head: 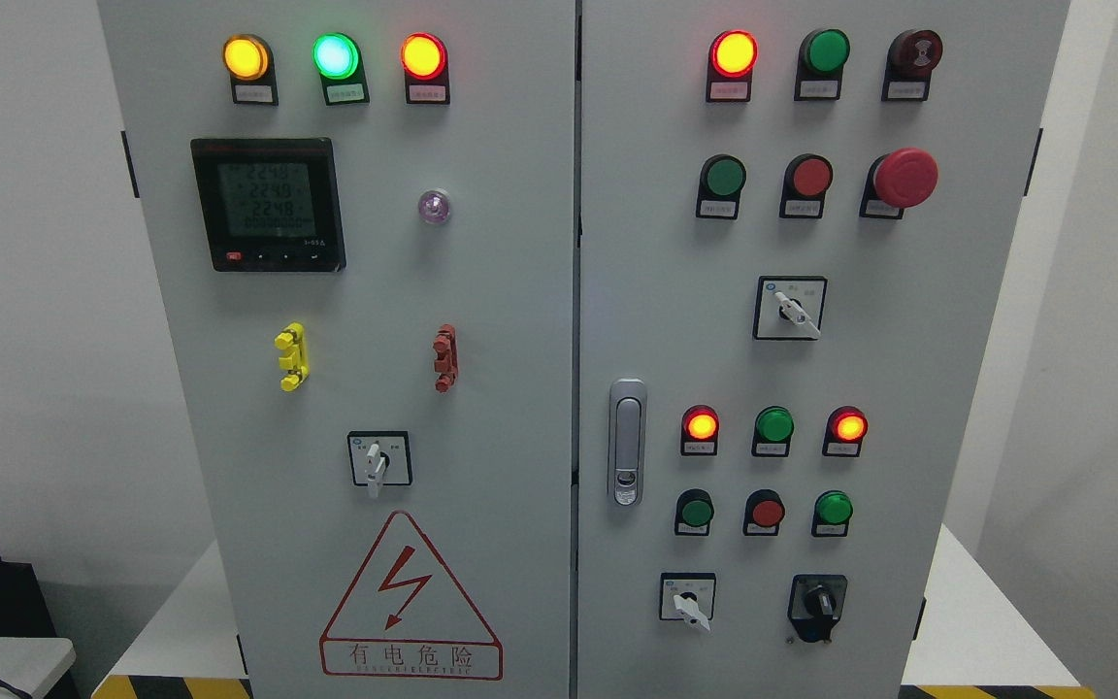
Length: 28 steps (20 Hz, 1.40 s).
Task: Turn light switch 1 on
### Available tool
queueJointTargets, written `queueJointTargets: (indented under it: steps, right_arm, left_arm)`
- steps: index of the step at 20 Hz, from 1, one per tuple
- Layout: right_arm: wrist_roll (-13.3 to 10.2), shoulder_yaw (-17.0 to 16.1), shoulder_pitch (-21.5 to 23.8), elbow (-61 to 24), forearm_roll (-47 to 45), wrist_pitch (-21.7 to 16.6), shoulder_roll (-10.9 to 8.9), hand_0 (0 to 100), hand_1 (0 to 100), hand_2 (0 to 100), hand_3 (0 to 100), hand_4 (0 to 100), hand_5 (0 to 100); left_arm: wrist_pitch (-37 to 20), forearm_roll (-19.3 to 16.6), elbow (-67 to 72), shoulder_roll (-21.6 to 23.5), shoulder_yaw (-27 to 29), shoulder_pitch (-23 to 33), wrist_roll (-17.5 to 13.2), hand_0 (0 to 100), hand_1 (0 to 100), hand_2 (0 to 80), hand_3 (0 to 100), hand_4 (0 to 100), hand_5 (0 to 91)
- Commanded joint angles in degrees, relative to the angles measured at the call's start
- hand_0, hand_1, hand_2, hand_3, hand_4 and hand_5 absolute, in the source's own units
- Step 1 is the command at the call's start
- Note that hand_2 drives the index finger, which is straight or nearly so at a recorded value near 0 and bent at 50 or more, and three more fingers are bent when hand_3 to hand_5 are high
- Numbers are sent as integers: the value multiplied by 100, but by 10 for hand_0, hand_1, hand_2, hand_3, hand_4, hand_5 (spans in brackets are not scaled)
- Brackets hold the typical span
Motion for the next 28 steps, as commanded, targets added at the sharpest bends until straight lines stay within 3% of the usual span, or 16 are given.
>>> queueJointTargets:
  steps: [1, 6, 9, 12, 16, 17, 19, 25, 28]
  right_arm:
    - [-2, 97, 2, 0, -141, -5, 3, 120, 389, 0, 0, 0, 0]
    - [-2, 97, -6, 0, -141, 3, 3, 120, 389, 0, 0, 0, 0]
    - [-2, 97, 2, 0, -141, 4, -6, 120, 389, 0, 0, 0, 0]
    - [-2, 97, 2, 0, -141, -5, 3, 120, 389, 0, 0, 0, 0]
    - [-2, 97, -6, 0, -141, -5, 3, 120, 389, 0, 0, 0, 0]
    - [-2, 97, -6, 0, -141, -5, -6, 120, 389, 0, 0, 0, 0]
    - [-2, 97, -6, 0, -141, 3, 3, 120, 389, 0, 0, 0, 0]
    - [-2, 97, -6, 0, -141, -5, 3, 120, 389, 0, 0, 0, 0]
    - [-2, 97, 2, 0, -141, 3, 3, 120, 389, 0, 0, 0, 0]
  left_arm:
    - [-66, -60, -1831, 191, 1478, 314, -50, 403, 97, 133, 314, 391, 42]
    - [-321, -833, -2885, 191, 2488, 394, -103, 401, 130, 152, 346, 428, 76]
    - [-602, -878, -3623, 191, 2858, 403, -130, 400, 147, 174, 384, 470, 119]
    - [-752, -878, -4494, 191, 3289, 403, -567, 403, 185, 229, 449, 547, 224]
    - [-927, -852, -5040, 182, 3632, 394, -964, 386, 256, 339, 538, 644, 491]
    - [-1015, -852, -5111, 191, 3659, 394, -1017, 368, 276, 356, 558, 662, 570]
    - [-1226, -843, -5278, 182, 3659, 367, -1079, 346, 292, 379, 584, 691, 629]
    - [-1332, -861, -6639, 182, 3572, 376, -1105, 286, 337, 432, 659, 730, 670]
    - [-1324, -878, -7307, 182, 3160, 376, -922, 255, 347, 437, 672, 749, 706]
